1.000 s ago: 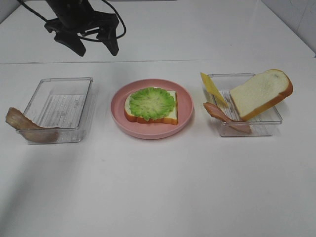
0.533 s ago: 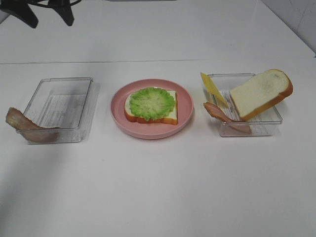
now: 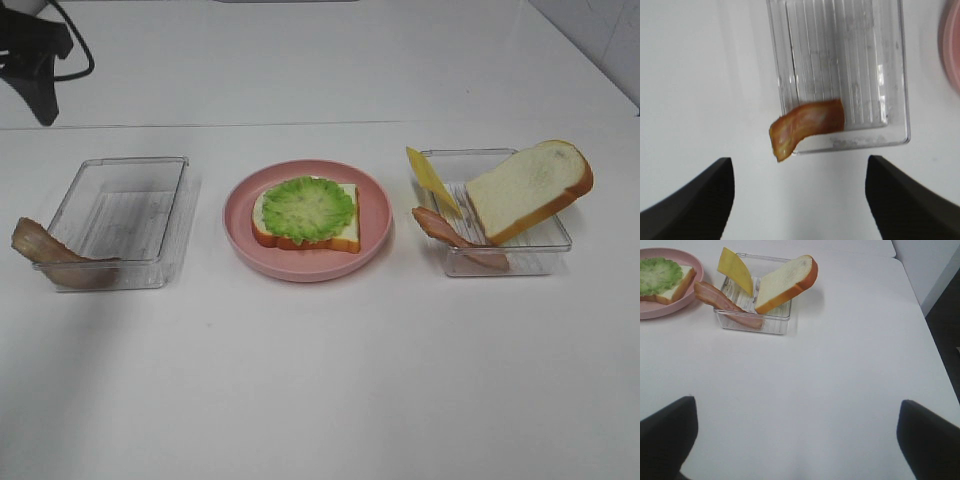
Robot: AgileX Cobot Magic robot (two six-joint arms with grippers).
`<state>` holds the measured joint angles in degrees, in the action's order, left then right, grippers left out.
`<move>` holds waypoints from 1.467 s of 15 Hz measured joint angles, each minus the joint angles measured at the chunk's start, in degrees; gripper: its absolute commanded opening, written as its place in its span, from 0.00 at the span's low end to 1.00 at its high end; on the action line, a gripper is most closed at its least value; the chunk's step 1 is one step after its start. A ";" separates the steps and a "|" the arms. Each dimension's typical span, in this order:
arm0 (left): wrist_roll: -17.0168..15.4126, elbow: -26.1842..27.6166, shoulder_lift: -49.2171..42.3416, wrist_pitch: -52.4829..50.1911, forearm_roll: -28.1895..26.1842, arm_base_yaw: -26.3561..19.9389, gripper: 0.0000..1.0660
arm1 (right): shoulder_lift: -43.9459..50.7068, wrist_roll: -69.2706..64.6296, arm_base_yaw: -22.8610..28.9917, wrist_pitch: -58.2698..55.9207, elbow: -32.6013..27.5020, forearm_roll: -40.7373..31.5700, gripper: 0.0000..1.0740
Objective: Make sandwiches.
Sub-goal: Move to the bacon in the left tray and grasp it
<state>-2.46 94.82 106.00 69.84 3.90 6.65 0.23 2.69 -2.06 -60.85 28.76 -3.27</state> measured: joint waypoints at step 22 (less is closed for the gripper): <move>-4.47 -24.52 6.65 -30.02 1.20 -1.49 0.12 | 0.00 0.00 0.00 0.00 0.00 0.00 0.92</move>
<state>-6.93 70.30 112.64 39.82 5.10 5.16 0.23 2.69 -2.06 -60.85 28.76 -3.27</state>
